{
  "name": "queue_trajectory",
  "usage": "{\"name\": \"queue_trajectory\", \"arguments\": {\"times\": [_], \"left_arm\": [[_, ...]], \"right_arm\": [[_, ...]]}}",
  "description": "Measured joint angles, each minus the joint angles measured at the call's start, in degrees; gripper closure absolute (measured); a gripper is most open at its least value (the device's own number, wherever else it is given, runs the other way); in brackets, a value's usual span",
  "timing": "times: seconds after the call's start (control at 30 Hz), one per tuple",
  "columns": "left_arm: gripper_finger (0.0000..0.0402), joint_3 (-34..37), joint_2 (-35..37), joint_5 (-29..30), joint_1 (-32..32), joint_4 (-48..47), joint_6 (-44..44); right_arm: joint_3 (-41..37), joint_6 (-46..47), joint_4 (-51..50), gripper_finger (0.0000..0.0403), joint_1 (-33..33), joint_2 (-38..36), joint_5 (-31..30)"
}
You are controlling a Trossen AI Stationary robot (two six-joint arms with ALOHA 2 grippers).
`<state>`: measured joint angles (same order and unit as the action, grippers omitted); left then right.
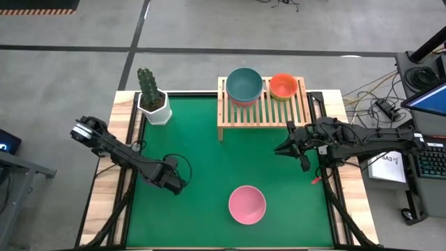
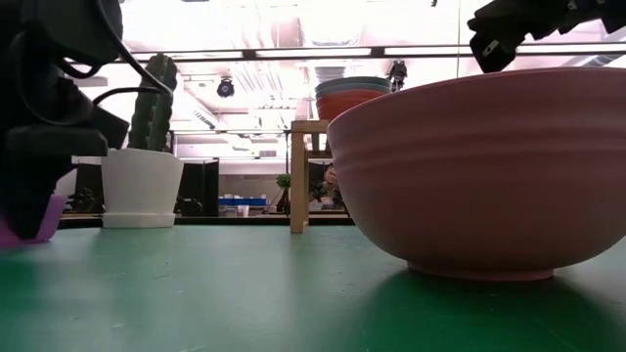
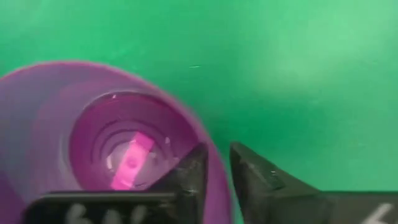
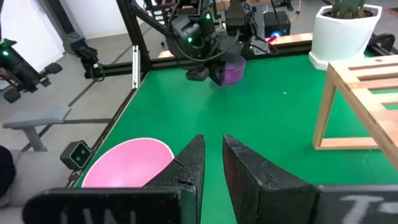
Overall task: Place and stack bowls onto a shelf
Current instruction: Stack the violet bowl on top of the orange bowl on the shelf
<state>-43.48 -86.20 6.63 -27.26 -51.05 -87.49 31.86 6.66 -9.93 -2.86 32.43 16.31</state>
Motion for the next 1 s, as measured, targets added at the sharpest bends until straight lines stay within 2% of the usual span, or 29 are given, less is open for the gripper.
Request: {"name": "queue_trajectory", "arguments": {"times": [0.1, 0.3, 0.43, 0.6, 0.77, 1.0], "left_arm": [[0.0393, 0.0, -0.3, -0.1, 0.0, 1.3, 0.9], [0.04, -1.0, 1.0, 0.0, -0.1, 1.0, 6.0], [0.0401, -5.9, 1.7, 1.9, -0.3, 1.5, 18.7], [0.0401, -14.3, 1.7, 9.0, -0.9, 2.3, 38.0], [0.0401, -21.6, 1.7, 15.0, -0.6, 4.4, 53.1], [0.0401, -25.5, 1.7, 15.9, -0.5, 15.9, 70.5]], "right_arm": [[0.0, 0.6, 0.0, 0.0356, 0.0, 0.7, 0.0], [0.0, 2.8, 0.4, 0.0356, 0.0, 2.3, 0.0], [0.0, 3.4, 0.5, 0.0356, 0.0, 3.3, 0.0], [0.0, 3.4, 3.2, 0.0356, 0.0, 4.9, 0.1], [0.0, 3.4, 6.7, 0.0356, 0.0, 6.8, 0.1], [0.0, 3.5, 12.8, 0.0353, 0.0, 11.6, 0.1]]}}
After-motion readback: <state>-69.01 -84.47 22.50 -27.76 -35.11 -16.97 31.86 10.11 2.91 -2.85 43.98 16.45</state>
